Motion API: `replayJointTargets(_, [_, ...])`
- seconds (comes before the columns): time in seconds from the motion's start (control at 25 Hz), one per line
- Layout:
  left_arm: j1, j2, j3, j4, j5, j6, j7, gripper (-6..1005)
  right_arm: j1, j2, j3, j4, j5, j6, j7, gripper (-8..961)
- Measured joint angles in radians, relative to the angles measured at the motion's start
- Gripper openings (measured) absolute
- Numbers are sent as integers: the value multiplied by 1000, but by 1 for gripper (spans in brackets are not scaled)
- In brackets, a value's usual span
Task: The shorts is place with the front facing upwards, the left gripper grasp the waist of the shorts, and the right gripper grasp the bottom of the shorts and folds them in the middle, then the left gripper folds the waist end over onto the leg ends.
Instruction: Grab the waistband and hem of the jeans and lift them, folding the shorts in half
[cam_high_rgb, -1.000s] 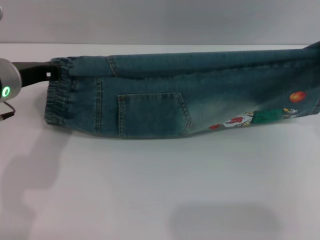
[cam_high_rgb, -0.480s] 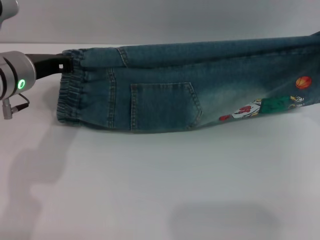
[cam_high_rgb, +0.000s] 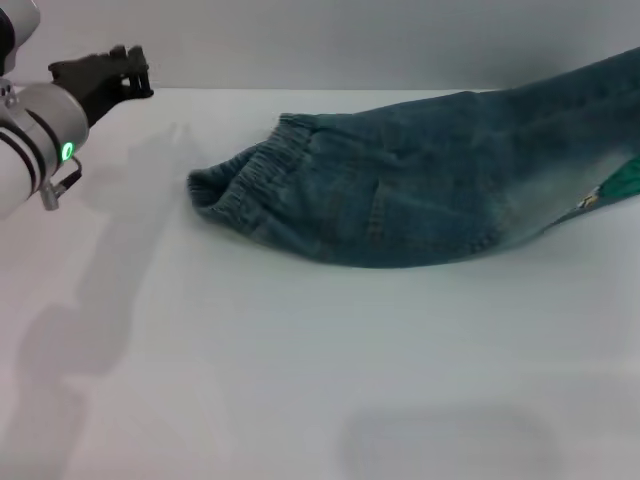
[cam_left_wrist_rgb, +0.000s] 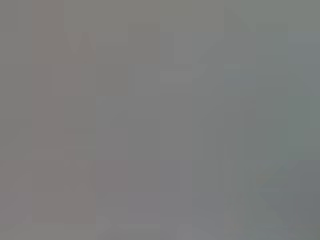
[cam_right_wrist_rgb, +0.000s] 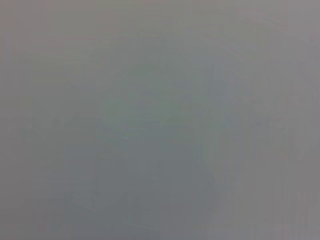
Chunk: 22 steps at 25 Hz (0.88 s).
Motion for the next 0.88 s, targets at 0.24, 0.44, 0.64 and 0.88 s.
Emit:
replayJointTargets(0.24, [-28, 2, 2, 32, -7, 1, -2, 276, 50, -14, 22, -65, -1, 51, -43, 158])
replayJointTargets(0.44, [20, 2, 30, -24, -7, -22, 0, 457, 104, 2, 80, -117, 0, 186, -44, 320])
replayJointTargets(0.64, [35, 5, 29, -68, -7, -105, 7, 559, 153, 2, 91, -150, 0, 253, -76, 541])
replayJointTargets(0.88, [45, 6, 31, -91, -5, -138, 7, 691, 154, 11, 96, -133, 2, 223, -93, 815])
